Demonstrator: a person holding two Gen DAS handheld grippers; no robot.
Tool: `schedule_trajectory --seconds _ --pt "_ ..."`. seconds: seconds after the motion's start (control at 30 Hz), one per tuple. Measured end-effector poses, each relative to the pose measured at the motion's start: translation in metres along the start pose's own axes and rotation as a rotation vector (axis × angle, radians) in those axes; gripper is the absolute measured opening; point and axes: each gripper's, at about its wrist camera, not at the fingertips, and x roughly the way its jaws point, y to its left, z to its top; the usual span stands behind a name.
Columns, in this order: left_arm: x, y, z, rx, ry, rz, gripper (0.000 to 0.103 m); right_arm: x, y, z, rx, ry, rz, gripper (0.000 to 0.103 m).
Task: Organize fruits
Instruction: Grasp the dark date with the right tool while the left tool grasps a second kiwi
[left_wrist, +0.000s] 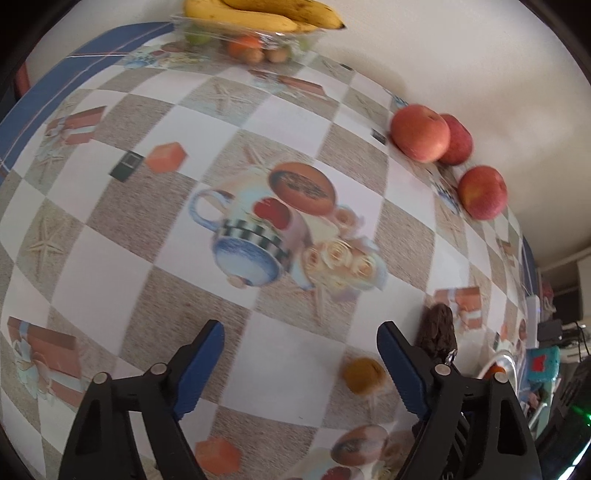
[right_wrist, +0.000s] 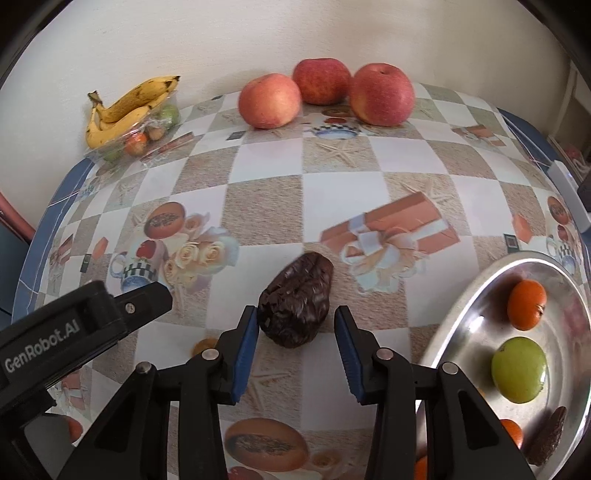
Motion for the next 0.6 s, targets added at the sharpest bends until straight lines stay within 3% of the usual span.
schedule_trajectory --seconds 0.07,0.1,0.27,0.5,0.6 --pt "0.001 -0.005 -0.003 0.013 0.013 -0.011 0.081 0.001 -0.007 0.0 0.01 0.01 -0.016 0.041" --pt "0.001 -0.007 -0.004 0.019 0.017 -0.013 0.078 0.0 -0.009 -0.001 0.012 0.009 -0.019 0.034" --pt "0.003 -0.016 -0.008 0.036 0.058 -0.059 0.066 -0.003 -0.013 -0.001 0.004 0.009 -0.02 0.033" --pt "0.01 -0.023 -0.016 0.007 0.131 -0.155 0.027 -0.006 -0.022 0.0 0.033 0.004 -0.001 0.033" --pt "0.01 -0.022 -0.016 0.001 0.13 -0.156 0.027 -0.007 -0.021 -0.001 0.006 0.003 -0.011 0.032"
